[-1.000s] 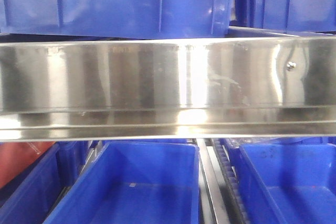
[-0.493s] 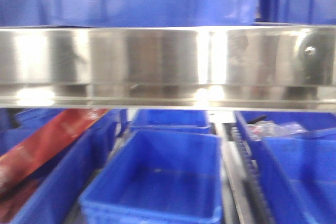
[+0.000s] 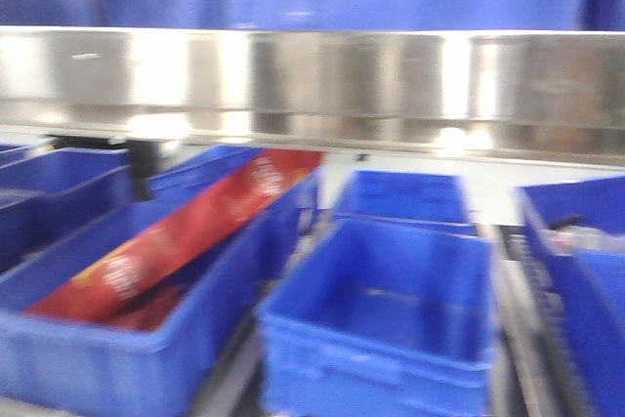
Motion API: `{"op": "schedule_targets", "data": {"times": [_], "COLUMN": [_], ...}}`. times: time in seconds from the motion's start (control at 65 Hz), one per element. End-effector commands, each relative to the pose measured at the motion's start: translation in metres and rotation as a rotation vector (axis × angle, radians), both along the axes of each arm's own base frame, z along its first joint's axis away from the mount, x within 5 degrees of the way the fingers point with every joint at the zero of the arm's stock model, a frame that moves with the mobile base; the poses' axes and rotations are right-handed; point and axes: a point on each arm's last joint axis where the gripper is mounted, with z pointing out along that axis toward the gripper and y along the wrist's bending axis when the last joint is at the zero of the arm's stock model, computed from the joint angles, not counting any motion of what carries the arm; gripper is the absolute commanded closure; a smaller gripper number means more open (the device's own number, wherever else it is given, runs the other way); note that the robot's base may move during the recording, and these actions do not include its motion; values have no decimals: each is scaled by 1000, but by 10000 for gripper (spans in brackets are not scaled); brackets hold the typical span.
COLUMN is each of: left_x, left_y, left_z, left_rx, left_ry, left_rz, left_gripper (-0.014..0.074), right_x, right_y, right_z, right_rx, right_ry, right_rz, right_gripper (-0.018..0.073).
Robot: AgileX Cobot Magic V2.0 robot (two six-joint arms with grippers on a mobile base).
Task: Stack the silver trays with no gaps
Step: 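Keep the tray gripped in both grippers while the base turns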
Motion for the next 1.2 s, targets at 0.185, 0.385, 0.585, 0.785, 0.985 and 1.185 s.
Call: {"op": "schedule_targets", "data": {"times": [0.185,0.385,0.585,0.785,0.985,1.185], "left_x": [-1,-1,-1,-1,-1,-1], "left_y": [-2,-2,-2,-2,-2,-2], "left_z": [8,8,8,8,8,8], "left_rx": [-23,-23,-23,-23,-23,-23], "left_ry": [-51,-51,-51,-51,-51,-51], "left_rz": [-28,-28,-28,-28,-28,-28], "left_gripper": [613,613,613,613,613,613], "right_x": [0,0,0,0,0,0], "right_y": [1,1,1,1,1,1], "right_z": [7,7,7,7,7,7], "right_rx": [17,17,17,17,17,17], "right_ry": [-54,-54,-54,-54,-54,-54], "right_rz": [24,24,24,24,24,24], "right_gripper": [637,637,637,637,637,637]}}
